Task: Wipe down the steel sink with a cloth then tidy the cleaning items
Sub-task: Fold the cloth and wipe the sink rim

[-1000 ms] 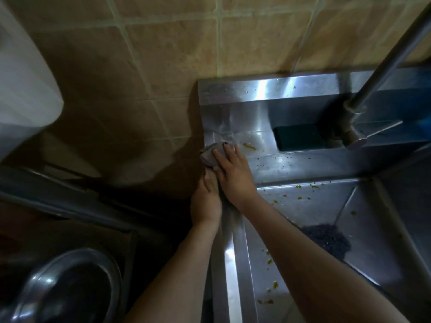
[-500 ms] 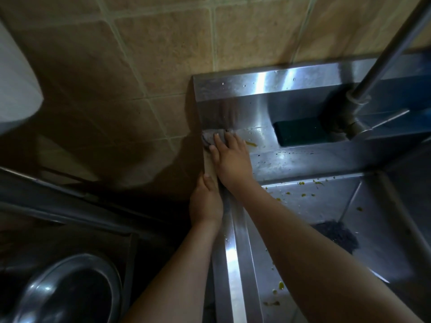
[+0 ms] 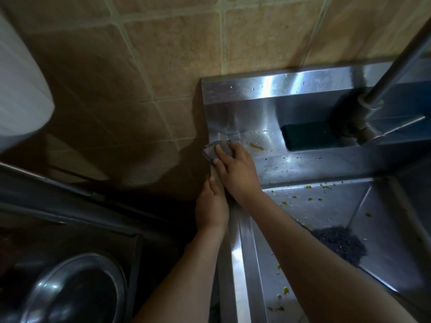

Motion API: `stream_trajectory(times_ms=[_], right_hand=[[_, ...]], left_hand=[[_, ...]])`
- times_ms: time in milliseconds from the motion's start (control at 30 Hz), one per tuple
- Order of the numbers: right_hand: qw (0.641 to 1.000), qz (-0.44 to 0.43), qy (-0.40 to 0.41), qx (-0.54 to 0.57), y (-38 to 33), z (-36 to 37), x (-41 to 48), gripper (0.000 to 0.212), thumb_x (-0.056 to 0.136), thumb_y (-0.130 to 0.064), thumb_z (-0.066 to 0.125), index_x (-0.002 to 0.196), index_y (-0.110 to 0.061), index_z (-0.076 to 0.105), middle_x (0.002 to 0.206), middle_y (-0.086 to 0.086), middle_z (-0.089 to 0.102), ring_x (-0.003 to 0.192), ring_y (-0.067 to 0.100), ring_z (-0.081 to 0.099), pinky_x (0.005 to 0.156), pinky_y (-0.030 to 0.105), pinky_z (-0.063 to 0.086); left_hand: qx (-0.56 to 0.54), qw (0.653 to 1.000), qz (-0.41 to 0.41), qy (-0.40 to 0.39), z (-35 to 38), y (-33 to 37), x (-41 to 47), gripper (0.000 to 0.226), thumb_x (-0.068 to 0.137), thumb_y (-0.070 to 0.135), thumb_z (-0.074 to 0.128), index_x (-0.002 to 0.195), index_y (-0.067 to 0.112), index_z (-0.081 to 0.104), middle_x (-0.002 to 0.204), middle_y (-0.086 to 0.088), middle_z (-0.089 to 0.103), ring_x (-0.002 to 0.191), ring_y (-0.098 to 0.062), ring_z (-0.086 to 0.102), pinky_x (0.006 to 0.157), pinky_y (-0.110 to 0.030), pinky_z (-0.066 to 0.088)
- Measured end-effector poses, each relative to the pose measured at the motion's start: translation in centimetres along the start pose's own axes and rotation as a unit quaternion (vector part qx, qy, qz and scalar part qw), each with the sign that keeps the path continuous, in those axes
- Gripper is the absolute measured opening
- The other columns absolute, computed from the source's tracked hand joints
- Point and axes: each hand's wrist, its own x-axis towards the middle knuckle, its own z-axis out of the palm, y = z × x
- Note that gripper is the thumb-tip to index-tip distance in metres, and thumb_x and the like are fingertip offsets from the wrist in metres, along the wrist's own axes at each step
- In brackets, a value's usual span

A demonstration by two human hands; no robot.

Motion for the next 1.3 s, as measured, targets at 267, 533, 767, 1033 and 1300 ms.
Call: stream_trajectory(times_ms=[267, 533, 767, 1033, 1300], right_hand=[[0.998, 0.051, 0.034, -0.035, 0.3, 0.1, 2.3, 0.043, 0.096, -0.035, 0.041, 0.129, -0.012, 0.056, 0.136, 0.018, 0.047, 0.136, 0.037, 0.029, 0.113, 0.045, 0.023], [0.998, 0.057, 0.012, 0.001, -0.4, -0.7, -2.1, 0.051, 0.092, -0.036, 0.032, 0.134, -0.013, 0.049, 0.147, 0.014, 0.036, 0.142, 0.032, 0.018, 0.116, 0.038, 0.013], [0.999, 0.039, -0.025, 0.018, -0.6, -1.1, -1.6, 0.054, 0.093, -0.043, 0.031, 0.136, -0.015, 0.046, 0.148, 0.013, 0.035, 0.141, 0.031, 0.02, 0.117, 0.04, 0.015], [0.992, 0.051, -0.033, -0.111, -0.8, -0.7, 1.4, 0.047, 0.101, -0.033, 0.028, 0.145, -0.018, 0.03, 0.154, 0.01, 0.023, 0.144, 0.027, 0.011, 0.116, 0.035, 0.002], [0.98, 0.055, 0.011, -0.192, 1.5, -1.7, 1.1, 0.052, 0.094, -0.036, 0.025, 0.135, -0.011, 0.048, 0.143, 0.021, 0.041, 0.137, 0.038, 0.029, 0.114, 0.043, 0.014]], left_hand=[[0.024, 1.0, -0.015, 0.008, 0.2, 0.1, 0.3, 0.044, 0.101, 0.028, 0.024, 0.138, 0.011, 0.041, 0.141, -0.013, 0.045, 0.13, -0.028, 0.04, 0.098, -0.025, 0.03], [0.009, 1.0, -0.015, -0.004, 0.2, -0.1, 0.5, 0.043, 0.101, 0.027, 0.025, 0.138, 0.011, 0.041, 0.14, -0.016, 0.046, 0.129, -0.029, 0.041, 0.1, -0.026, 0.031], [0.009, 1.0, -0.01, -0.001, 0.2, -0.4, 0.6, 0.043, 0.101, 0.027, 0.025, 0.137, 0.013, 0.044, 0.138, -0.016, 0.047, 0.126, -0.031, 0.044, 0.099, -0.029, 0.033], [0.01, 1.0, -0.004, 0.008, 0.2, -0.3, 0.3, 0.044, 0.101, 0.03, 0.024, 0.137, 0.013, 0.043, 0.138, -0.015, 0.047, 0.126, -0.03, 0.045, 0.1, -0.029, 0.034], [0.012, 1.0, -0.018, 0.001, 0.1, 0.1, 0.4, 0.044, 0.101, 0.03, 0.025, 0.138, 0.012, 0.042, 0.14, -0.012, 0.046, 0.129, -0.029, 0.042, 0.102, -0.028, 0.032]])
